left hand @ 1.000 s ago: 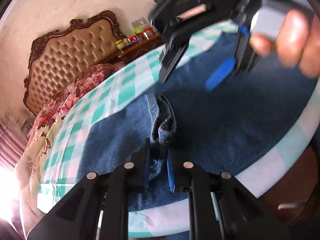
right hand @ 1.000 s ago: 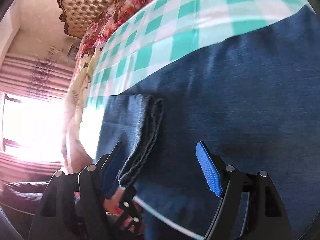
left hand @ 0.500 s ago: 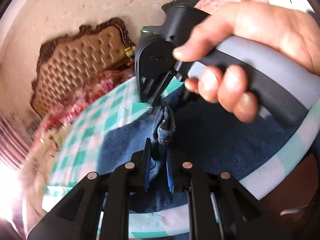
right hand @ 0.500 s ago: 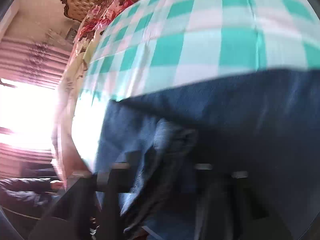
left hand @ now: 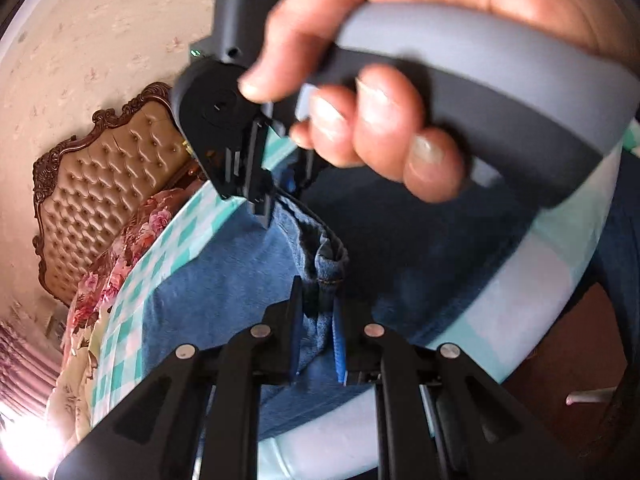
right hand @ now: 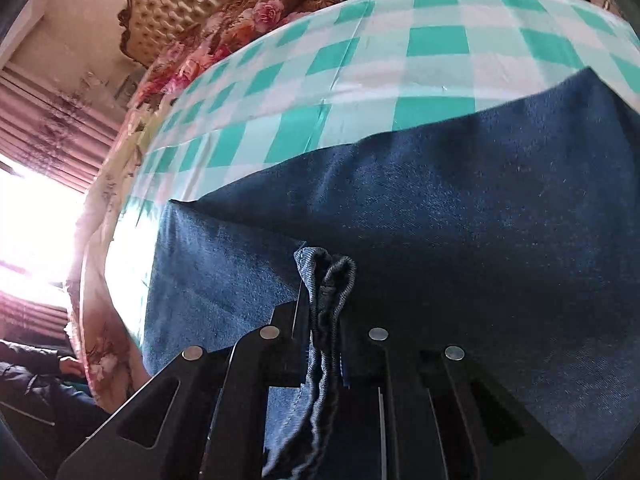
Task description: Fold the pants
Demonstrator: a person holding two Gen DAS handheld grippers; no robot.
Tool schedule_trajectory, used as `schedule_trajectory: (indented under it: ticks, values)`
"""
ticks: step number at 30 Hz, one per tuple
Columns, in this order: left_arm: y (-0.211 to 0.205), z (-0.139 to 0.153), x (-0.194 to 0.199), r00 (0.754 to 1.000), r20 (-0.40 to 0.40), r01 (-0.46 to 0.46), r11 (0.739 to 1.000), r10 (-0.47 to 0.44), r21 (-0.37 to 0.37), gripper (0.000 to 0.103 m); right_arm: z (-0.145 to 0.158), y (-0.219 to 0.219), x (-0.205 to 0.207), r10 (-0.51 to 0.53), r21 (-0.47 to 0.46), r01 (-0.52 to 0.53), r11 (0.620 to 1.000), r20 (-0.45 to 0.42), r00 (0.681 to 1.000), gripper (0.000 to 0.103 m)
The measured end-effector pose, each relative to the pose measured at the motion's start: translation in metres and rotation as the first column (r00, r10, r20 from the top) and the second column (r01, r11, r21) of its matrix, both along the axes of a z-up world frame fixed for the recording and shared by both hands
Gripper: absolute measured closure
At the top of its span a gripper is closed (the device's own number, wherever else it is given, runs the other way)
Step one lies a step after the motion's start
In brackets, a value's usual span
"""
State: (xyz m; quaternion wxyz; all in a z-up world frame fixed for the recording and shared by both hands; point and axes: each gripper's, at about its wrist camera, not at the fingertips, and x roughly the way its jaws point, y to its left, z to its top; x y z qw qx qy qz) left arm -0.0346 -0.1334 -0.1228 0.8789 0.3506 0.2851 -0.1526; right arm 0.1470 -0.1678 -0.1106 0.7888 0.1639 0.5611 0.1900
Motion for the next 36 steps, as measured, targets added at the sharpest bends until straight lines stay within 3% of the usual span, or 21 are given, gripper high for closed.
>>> schedule_trajectory:
  ticks: [3, 6, 10, 19, 36]
  values:
    - [-0.002, -0.008, 0.001, 1.0, -0.004, -0.007, 1.0, 0.007, 0.021, 0.089, 0.0, 0.0, 0.004, 0.005, 0.035, -0.005, 0.999, -0.003, 1.0, 0.078]
    - [-0.005, -0.01, -0.001, 1.0, -0.001, -0.015, 0.999, 0.015, 0.037, 0.088, 0.0, -0.003, 0.007, -0.008, 0.056, 0.008, 0.998, 0.013, 1.0, 0.077]
    - [-0.002, -0.007, -0.001, 1.0, 0.016, -0.026, 0.999, 0.025, 0.043, 0.089, -0.002, -0.009, 0.009, -0.023, 0.086, 0.022, 0.996, 0.012, 1.0, 0.091]
    - [-0.018, 0.007, -0.002, 0.998, 0.064, 0.021, 0.999, -0.024, 0.044, 0.09, 0.02, -0.035, 0.005, -0.035, 0.094, 0.03, 0.995, 0.06, 0.998, 0.092]
    - [-0.033, 0.002, -0.001, 0.995, 0.041, 0.09, 0.995, -0.091, 0.039, 0.09, 0.009, -0.06, 0.004, -0.059, 0.052, 0.057, 0.997, 0.038, 0.998, 0.092]
